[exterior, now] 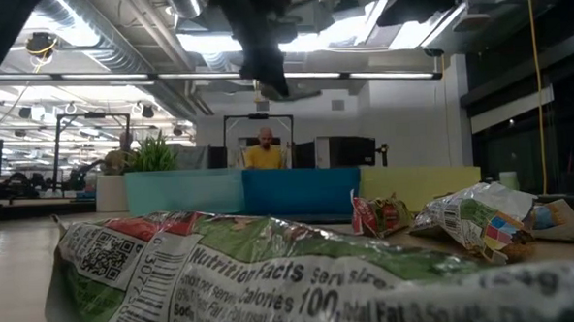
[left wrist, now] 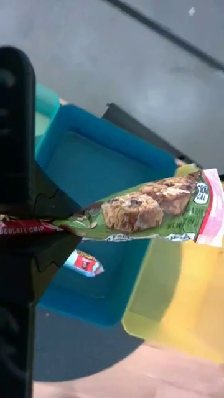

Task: Pick and place Granola Bars by type
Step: Put the middle red granola bar into the blue bin

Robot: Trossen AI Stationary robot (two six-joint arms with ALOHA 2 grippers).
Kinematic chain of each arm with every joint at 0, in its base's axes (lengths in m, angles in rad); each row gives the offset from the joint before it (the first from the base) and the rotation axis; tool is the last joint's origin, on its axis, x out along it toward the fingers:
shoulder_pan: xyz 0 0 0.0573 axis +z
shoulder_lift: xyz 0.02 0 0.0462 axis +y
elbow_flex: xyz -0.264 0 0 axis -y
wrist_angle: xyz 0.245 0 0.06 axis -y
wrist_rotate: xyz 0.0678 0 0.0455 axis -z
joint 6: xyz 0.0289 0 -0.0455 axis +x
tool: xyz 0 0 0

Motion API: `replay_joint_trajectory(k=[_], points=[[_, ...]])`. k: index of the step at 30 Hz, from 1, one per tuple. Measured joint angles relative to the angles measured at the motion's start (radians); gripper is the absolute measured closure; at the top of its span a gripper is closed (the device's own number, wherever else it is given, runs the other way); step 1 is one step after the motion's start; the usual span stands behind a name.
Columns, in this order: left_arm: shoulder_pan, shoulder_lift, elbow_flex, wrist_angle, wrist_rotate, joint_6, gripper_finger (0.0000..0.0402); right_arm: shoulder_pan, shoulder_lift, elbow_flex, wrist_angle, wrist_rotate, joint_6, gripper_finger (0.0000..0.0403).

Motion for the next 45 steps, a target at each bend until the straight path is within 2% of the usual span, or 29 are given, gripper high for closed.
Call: replay_joint_trajectory(k=[14,25,45], points=[[0.023,0.166,-0.002,0.014,0.000,-0.001,0.0389,0.000,0.000,0.000,-0.018,0.000,0.000,0.0369],[-0.016,0.273,-0.002,0.019,0.007,-0.010,0.0389,0.000,0.000,0.000,-0.022,0.000,0.001,0.0369],[-0.040,0.324,-0.002,0.066,0.019,-0.035,0.0389,0.000,0.000,0.000,-0.042,-0.001,0.027,0.0369]])
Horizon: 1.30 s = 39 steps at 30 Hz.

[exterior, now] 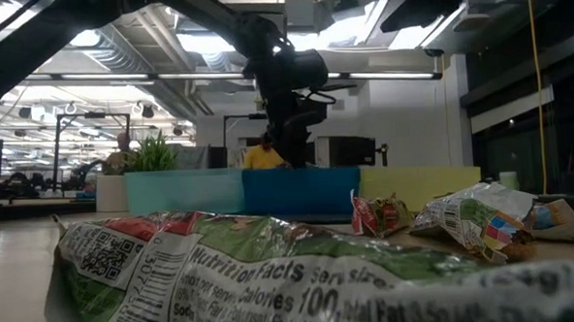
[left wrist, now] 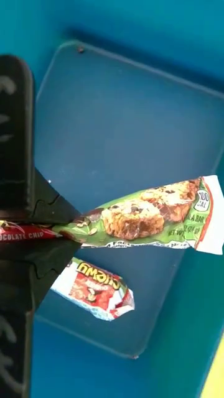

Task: Pick and place Granola Bars by type
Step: Put the middle red granola bar into the blue bin, then put the bottom red granola bar into the blue bin

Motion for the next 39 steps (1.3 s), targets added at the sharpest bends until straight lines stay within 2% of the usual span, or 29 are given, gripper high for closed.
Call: replay_joint_trajectory(k=[27,39], points=[[0.000,0.016,0.000,-0.005,0.033,-0.053,0.0388,0.000,0.000,0.000,-0.090,0.000,0.003,0.0369],[-0.002,0.047,0.000,-0.037,0.026,-0.072,0.0336,0.000,0.000,0.000,-0.109,0.000,0.055,0.0369]])
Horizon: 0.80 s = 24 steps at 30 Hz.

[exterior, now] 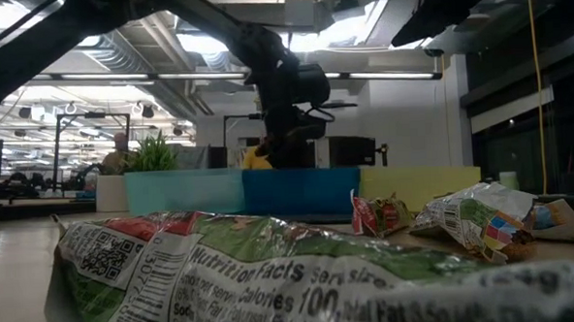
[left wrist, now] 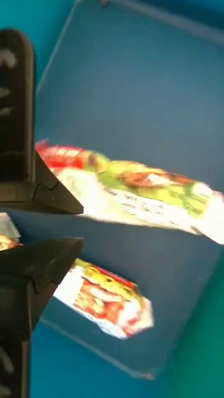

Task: Pick and place Granola Bars by type
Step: Put the bottom red granola bar into the blue bin

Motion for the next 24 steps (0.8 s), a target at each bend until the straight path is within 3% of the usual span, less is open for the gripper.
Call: replay_joint_trajectory(k=[13,24], points=[[-0.011,0.011,0.000,0.013,-0.015,0.001,0.0330,0.000,0.000,0.000,-0.004,0.000,-0.003,0.0369],[-0.033,0.005,0.000,-0.064,0.015,0.048,0.0353,0.000,0.000,0.000,-0.004,0.000,-0.003,0.0369]])
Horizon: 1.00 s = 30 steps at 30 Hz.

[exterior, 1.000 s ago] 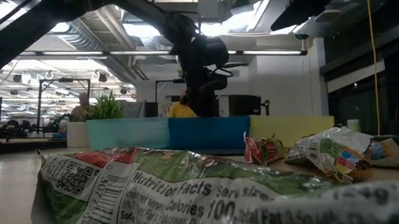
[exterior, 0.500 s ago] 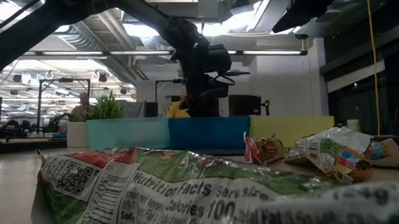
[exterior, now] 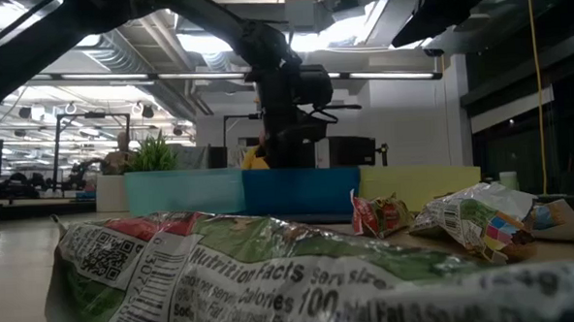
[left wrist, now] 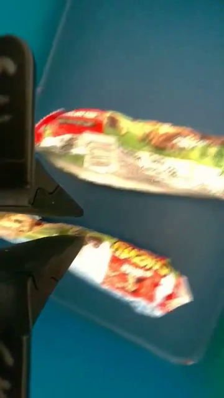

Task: Pick and place Granola Bars by type
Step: Put the bottom red granola bar into the blue bin

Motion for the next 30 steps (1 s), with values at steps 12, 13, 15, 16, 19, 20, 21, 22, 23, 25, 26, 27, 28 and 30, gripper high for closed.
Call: replay_joint_trajectory(k=[12,13,15,16,19,20,21,22,23,25,26,27,28,30], points=[[-0.073,-0.136,0.000,-0.061,-0.006,0.032,0.0371,0.000,0.000,0.000,0.002,0.000,-0.004,0.0369],[-0.081,-0.152,0.000,-0.061,-0.006,0.029,0.0371,0.000,0.000,0.000,0.001,0.000,-0.004,0.0369],[-0.098,-0.186,0.000,-0.060,-0.008,0.017,0.0371,0.000,0.000,0.000,0.002,0.000,-0.004,0.0369],[-0.109,-0.205,0.000,-0.062,-0.008,0.009,0.0371,0.000,0.000,0.000,0.001,0.000,-0.004,0.0369],[-0.151,-0.265,0.000,-0.058,-0.007,-0.008,0.0373,0.000,0.000,0.000,0.001,0.000,-0.004,0.0369],[-0.167,-0.287,0.000,-0.058,-0.008,-0.008,0.0374,0.000,0.000,0.000,0.002,0.000,-0.004,0.0369],[-0.185,-0.305,0.000,-0.053,-0.008,-0.005,0.0375,0.000,0.000,0.000,0.002,0.000,-0.004,0.0369],[-0.205,-0.326,0.000,-0.045,-0.008,-0.003,0.0375,0.000,0.000,0.000,0.002,0.000,-0.004,0.0369],[-0.223,-0.348,0.000,-0.044,-0.007,-0.002,0.0376,0.000,0.000,0.000,0.002,0.000,-0.004,0.0369],[-0.265,-0.387,0.000,-0.033,-0.007,-0.002,0.0377,0.000,0.000,0.000,0.002,0.000,-0.004,0.0369],[-0.285,-0.407,0.000,-0.026,-0.006,-0.002,0.0377,0.000,0.000,0.000,0.002,0.000,-0.004,0.0369],[-0.305,-0.426,0.000,-0.029,-0.006,-0.001,0.0377,0.000,0.000,0.000,0.001,0.000,-0.004,0.0369],[-0.327,-0.444,0.000,-0.029,-0.006,-0.002,0.0377,0.000,0.000,0.000,0.002,0.000,-0.004,0.0369],[-0.370,-0.479,0.000,-0.023,-0.006,-0.002,0.0376,0.000,0.000,0.000,0.002,0.000,-0.004,0.0369]])
